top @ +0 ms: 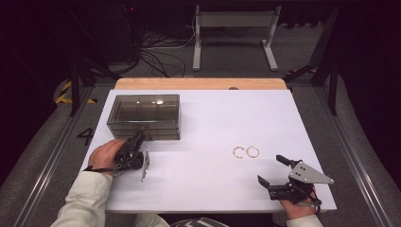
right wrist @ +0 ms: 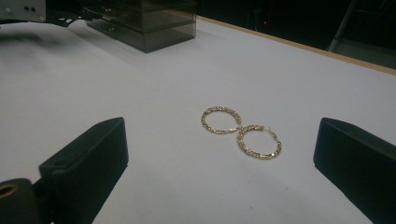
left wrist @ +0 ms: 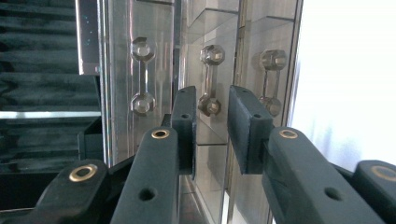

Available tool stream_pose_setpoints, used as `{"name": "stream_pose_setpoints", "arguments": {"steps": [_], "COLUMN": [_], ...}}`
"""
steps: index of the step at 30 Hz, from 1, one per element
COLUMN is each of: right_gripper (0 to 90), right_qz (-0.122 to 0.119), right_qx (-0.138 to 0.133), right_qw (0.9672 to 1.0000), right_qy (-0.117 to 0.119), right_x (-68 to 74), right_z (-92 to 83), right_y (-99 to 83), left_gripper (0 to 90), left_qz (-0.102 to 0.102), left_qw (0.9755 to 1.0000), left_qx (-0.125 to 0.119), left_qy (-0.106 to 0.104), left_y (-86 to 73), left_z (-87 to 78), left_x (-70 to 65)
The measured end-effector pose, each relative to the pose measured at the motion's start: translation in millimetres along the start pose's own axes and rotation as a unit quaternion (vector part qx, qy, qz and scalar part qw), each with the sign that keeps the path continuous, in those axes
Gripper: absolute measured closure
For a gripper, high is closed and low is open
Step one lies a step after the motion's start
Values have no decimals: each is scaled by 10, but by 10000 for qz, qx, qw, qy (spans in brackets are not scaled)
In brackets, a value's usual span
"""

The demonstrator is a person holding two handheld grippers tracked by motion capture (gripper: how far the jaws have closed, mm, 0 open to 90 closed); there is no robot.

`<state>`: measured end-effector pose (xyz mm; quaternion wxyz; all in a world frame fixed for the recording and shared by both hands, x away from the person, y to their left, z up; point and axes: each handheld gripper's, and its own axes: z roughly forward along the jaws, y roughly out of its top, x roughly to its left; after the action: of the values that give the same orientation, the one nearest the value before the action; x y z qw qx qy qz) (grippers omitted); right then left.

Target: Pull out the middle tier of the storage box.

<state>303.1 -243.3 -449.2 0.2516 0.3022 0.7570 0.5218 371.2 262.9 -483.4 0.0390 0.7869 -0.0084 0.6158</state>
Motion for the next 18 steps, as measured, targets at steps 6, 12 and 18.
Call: {"name": "stream_pose_setpoints", "arguments": {"steps": [6,12,18], "right_gripper": [40,40,40], "right_qz": [-3,-3,-21], "right_qx": [-3,2,3], "right_qw": [10000,10000,10000], "right_qy": [-15,-12,7], "right_x": [1,2,7], "right_z": [-16,-13,-8], "right_y": [-5,-6,-1], "left_gripper": [786,791,798], "left_qz": [-75,-108,-34], "left_qw": [9999,9999,10000], "left_qx": [-7,-12,21], "left_qy": [69,54,48], "left_y": [-5,-8,3], "left_z": [12,14,13], "left_x": [-1,-1,7]}}
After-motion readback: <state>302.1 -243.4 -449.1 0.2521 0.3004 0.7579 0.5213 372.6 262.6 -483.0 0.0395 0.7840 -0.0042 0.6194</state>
